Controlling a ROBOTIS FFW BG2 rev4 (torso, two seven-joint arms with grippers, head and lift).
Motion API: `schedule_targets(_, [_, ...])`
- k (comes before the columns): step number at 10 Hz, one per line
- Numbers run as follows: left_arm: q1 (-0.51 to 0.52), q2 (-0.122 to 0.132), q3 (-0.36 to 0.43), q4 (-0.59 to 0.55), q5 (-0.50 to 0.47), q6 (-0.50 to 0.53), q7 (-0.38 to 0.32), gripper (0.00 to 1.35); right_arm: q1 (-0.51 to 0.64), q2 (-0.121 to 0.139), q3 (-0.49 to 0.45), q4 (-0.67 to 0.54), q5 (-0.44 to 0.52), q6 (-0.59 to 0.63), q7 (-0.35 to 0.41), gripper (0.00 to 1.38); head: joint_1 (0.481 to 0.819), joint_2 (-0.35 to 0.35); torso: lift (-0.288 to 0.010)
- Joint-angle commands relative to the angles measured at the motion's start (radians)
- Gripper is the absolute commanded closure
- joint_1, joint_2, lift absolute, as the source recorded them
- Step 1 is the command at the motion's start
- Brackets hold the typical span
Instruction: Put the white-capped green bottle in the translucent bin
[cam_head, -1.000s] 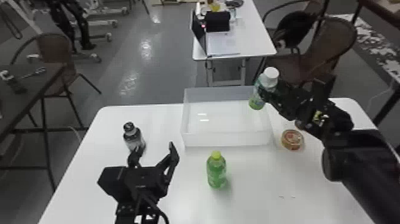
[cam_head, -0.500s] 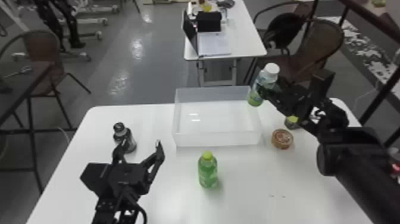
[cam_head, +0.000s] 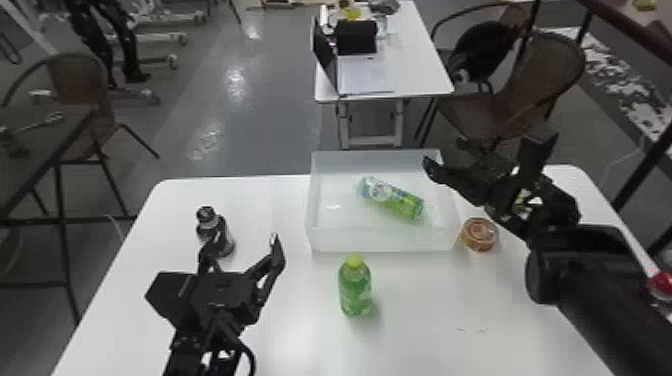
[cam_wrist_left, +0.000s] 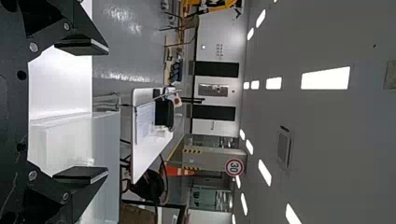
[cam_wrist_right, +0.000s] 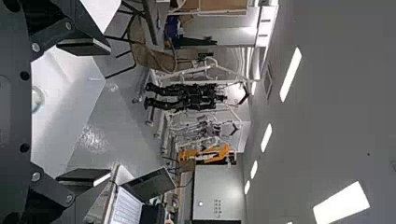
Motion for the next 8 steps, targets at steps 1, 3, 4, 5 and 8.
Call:
schedule_targets(1, [0.008,-0.006,0.002,-0.002,0.005,-0.008,0.0,0.36,0.042,0.01,0.01,-0.042,-0.045,0.008,0.009,0.42,0.695,0.106,-0.019])
schedule_targets(3, [0.008,-0.006,-0.003,-0.004,-0.001,-0.016,0.005,0.36,0.171,-0.004,0.027,-0.272,-0.083,0.083,0.021,0.44,0.695,0.119,-0.019])
schedule_targets(4, [0.008,-0.006,-0.006,-0.004,-0.006,-0.019,0.008,0.36,0.291,-0.026,0.022,-0.493,-0.068,0.183,-0.029,0.44,0.695,0.131,-0.019])
schedule_targets(5, [0.008,-0.006,-0.006,-0.005,-0.007,-0.023,0.008,0.36,0.423,-0.061,0.021,-0.731,-0.031,0.25,-0.144,0.43,0.695,0.135,-0.019])
schedule_targets(8, [0.021,-0.006,-0.001,-0.01,-0.021,-0.023,0.012,0.36,0.725,-0.122,-0.094,-1.171,0.05,0.483,-0.22,0.44,0.695,0.115,-0.019])
